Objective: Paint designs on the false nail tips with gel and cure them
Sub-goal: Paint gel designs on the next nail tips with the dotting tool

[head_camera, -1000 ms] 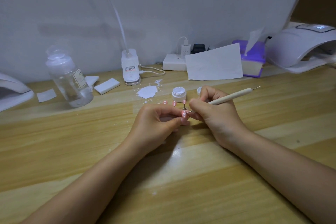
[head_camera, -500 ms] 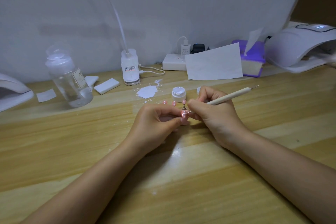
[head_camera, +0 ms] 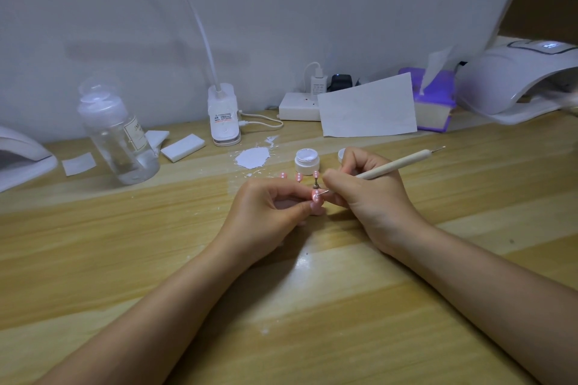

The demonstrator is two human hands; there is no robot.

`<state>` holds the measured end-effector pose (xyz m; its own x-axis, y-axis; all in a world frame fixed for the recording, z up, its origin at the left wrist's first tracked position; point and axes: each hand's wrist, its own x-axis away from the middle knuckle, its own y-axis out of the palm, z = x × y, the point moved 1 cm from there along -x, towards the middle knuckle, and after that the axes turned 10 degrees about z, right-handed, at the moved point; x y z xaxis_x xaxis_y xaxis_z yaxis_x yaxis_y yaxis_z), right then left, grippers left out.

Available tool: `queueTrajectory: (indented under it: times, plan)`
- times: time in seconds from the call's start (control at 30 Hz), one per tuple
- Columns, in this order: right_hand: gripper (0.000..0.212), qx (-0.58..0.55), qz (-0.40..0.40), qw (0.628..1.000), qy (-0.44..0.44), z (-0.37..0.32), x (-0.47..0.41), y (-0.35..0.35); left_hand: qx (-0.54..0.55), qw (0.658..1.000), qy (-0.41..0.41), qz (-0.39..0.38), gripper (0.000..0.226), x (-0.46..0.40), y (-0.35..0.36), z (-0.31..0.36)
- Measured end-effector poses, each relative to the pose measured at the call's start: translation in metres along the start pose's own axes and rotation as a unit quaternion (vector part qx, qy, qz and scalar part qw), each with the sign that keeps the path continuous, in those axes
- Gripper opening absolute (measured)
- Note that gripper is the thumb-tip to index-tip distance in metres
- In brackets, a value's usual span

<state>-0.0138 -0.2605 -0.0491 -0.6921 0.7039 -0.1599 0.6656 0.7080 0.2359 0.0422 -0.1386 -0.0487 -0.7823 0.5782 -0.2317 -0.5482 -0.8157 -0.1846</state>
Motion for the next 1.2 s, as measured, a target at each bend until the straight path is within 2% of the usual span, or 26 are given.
queueTrajectory:
  times: [0.1, 0.3, 0.5, 0.9, 1.2]
  plan:
    - [0.049, -0.028, 0.0, 1.0, 0.013, -0.0012, 0.0001, 0.0005, 0.001, 1.0, 0.003, -0.007, 0.014, 0.0001, -0.0002, 0.0002]
    - [0.049, 0.024, -0.016, 0.999, -0.02, -0.0007, 0.0007, 0.0003, -0.002, 1.0, 0.012, -0.009, 0.017, -0.0007, -0.0004, -0.001]
    - [0.043, 0.022, -0.042, 0.998, -0.034, -0.0015, 0.0017, -0.0005, -0.01, 1.0, 0.019, -0.005, 0.019, -0.0013, -0.0006, -0.0015]
    - [0.047, 0.026, -0.03, 0.999, -0.035, -0.0005, 0.0008, -0.0002, -0.017, 0.999, 0.03, -0.002, 0.021, -0.0023, -0.0009, -0.0031]
    - [0.043, 0.021, -0.044, 0.998, -0.034, -0.0029, 0.0023, 0.0001, -0.008, 1.0, 0.021, 0.001, 0.019, -0.0027, -0.0004, -0.004]
